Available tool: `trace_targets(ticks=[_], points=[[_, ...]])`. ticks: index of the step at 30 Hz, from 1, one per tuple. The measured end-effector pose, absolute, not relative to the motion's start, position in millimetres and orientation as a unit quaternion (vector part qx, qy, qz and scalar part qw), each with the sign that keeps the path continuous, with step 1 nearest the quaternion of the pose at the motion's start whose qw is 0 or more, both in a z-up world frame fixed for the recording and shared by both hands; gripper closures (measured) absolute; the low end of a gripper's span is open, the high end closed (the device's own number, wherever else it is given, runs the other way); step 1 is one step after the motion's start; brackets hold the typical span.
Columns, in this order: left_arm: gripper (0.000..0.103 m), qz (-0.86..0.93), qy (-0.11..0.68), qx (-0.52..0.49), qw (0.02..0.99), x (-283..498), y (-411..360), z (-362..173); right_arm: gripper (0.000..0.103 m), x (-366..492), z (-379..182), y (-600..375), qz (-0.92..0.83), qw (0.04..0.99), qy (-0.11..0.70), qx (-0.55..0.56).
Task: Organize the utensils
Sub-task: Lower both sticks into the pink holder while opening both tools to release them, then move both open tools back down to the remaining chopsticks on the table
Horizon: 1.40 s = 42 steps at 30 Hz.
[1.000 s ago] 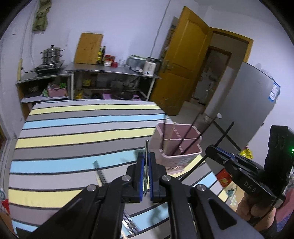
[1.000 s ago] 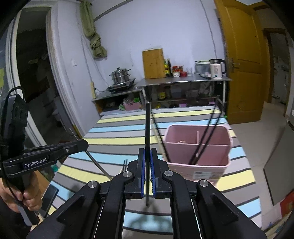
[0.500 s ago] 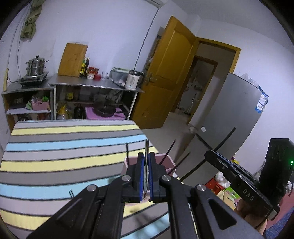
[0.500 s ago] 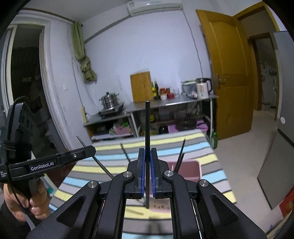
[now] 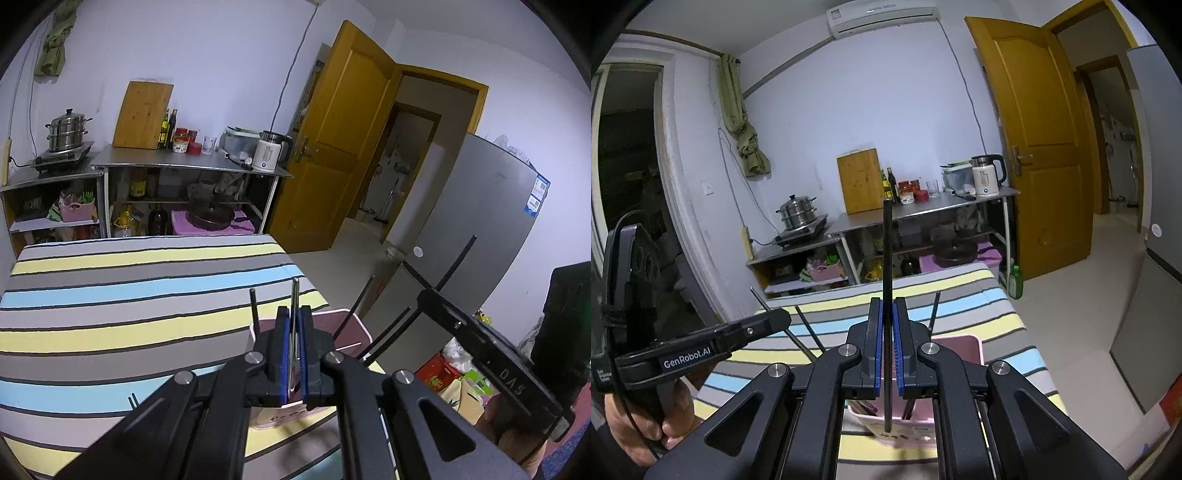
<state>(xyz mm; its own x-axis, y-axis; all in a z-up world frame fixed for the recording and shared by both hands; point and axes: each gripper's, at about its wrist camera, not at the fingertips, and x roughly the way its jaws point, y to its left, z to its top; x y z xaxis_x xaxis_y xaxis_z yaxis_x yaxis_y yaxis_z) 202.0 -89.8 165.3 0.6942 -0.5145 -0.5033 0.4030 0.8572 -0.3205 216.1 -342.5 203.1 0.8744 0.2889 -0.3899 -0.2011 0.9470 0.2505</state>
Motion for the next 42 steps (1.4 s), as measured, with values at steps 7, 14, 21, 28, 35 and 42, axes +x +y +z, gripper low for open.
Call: trace_targets(ticks=[7,14,21,28,35,42], points=[[0.098,-0.251,0.296,-0.095,0.916,205.3,-88.7,166.8,0.098,217.4,220.6,-346.2,0.128,0.967,0.195,0.104],[0.098,-0.251,0.309,-0.096,0.912,208.4,-87.8,157.6,0.098,227.9,206.1,-342.2,0.125,0.965,0.207,0.1],[0.098,-0.25,0.331,-0.091,0.905,209.3,-90.8,136.1,0.098,237.0,160.3,-339.7,0.118,0.954,0.257,0.101],[0.098,-0.242,0.347,-0.082,0.902,212.0,-94.4,122.0,0.097,245.0,131.0,-338.9,0.121,0.941,0.299,0.104],[0.098,-0.246,0.34,-0.086,0.904,205.2,-89.3,122.8,0.092,239.9,132.5,-341.4,0.112,0.942,0.3,0.101],[0.098,-0.241,0.325,-0.08,0.911,190.1,-83.1,129.2,0.09,224.1,140.8,-339.5,0.107,0.947,0.289,0.091]])
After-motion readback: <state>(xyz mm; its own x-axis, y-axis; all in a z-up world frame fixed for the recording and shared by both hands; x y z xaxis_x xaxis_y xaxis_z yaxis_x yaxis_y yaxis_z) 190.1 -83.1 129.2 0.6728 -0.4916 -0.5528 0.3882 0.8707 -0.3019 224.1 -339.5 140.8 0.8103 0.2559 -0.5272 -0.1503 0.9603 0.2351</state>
